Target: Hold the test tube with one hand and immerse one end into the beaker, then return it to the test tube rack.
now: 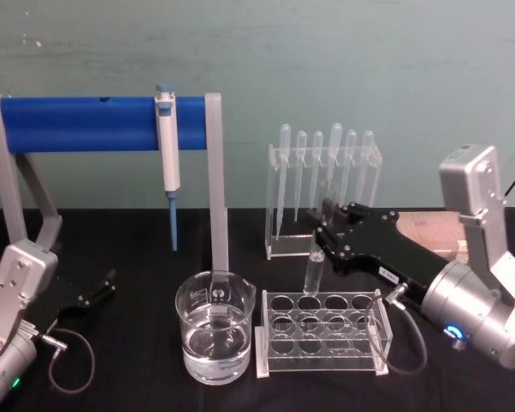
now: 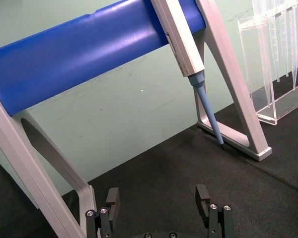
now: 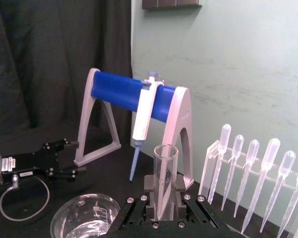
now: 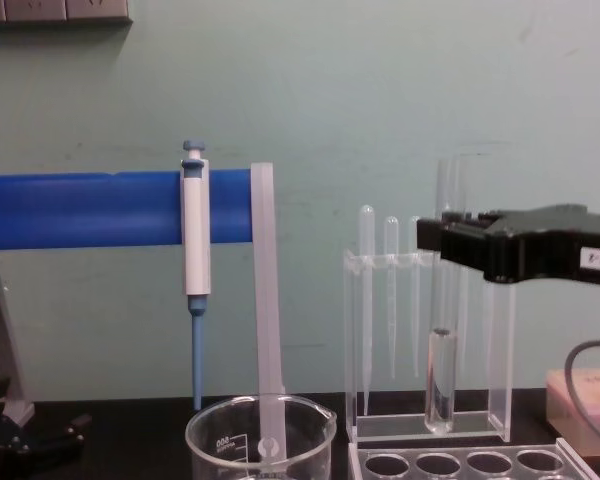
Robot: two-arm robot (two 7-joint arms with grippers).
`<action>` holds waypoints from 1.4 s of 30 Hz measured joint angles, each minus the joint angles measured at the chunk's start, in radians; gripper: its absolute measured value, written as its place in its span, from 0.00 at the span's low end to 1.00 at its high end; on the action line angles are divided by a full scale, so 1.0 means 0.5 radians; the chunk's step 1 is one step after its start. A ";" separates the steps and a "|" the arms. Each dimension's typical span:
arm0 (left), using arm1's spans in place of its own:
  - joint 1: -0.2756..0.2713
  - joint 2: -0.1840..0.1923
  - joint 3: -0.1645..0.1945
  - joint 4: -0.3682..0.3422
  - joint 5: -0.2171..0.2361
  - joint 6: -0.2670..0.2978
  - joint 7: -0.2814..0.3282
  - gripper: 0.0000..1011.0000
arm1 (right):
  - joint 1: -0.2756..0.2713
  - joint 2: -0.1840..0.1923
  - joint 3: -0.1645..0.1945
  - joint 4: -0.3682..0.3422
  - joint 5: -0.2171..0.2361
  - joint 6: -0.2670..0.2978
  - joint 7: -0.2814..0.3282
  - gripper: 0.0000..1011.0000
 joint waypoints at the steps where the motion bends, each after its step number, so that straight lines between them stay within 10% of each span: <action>1: 0.000 0.000 0.000 0.000 0.000 0.000 0.000 0.99 | 0.006 -0.013 -0.006 0.025 -0.008 -0.001 -0.001 0.22; 42: 0.000 0.000 0.000 0.000 0.000 0.000 0.000 0.99 | 0.056 -0.176 -0.046 0.292 -0.116 -0.022 0.012 0.22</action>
